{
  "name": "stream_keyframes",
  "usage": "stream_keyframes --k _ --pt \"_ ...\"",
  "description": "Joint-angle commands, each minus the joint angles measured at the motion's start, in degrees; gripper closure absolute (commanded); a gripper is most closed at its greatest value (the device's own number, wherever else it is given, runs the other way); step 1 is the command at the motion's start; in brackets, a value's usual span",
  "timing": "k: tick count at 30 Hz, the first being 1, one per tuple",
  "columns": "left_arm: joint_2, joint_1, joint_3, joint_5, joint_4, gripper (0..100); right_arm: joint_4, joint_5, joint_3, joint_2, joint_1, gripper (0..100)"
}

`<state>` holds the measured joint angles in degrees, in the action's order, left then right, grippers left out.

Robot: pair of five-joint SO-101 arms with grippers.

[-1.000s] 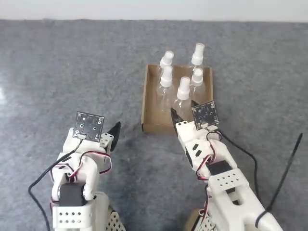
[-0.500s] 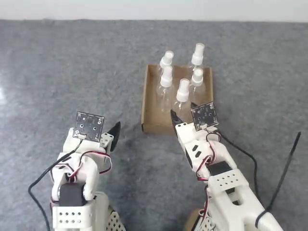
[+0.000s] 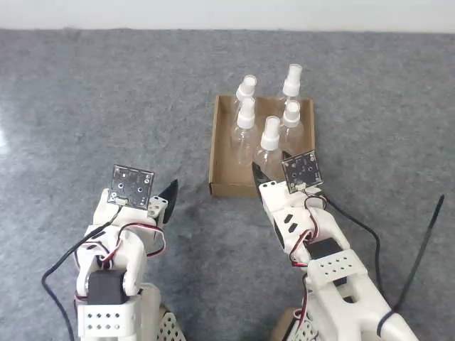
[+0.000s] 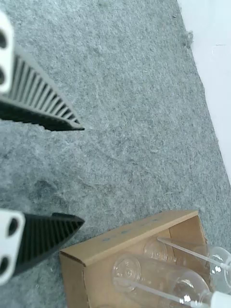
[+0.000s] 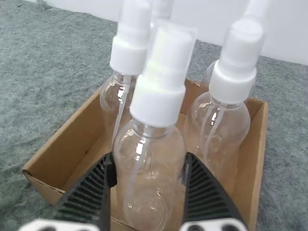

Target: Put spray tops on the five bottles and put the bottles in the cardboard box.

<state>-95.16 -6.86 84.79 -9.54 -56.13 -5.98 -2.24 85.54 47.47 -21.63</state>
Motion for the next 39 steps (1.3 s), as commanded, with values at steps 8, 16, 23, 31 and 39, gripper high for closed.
stream_keyframes --k 8,16,23,31,39 --pt "-0.88 -0.18 -0.31 -0.44 1.32 75 -0.75 -0.79 0.97 0.4 -1.71 88.6" --pt "-0.88 -0.18 -0.31 -0.44 1.32 75 -0.75 -0.79 1.14 0.4 -1.63 88.1" --pt "-0.97 -0.18 -0.31 -0.44 1.32 75 -0.75 -0.79 0.88 0.4 -1.63 88.0" --pt "-0.97 -0.18 -0.31 -0.44 1.32 75 -0.75 -0.79 0.79 0.4 -1.89 79.9" --pt "-0.97 -0.18 -0.22 -0.44 1.32 75 -0.75 -0.79 0.7 0.4 -1.89 75.7"
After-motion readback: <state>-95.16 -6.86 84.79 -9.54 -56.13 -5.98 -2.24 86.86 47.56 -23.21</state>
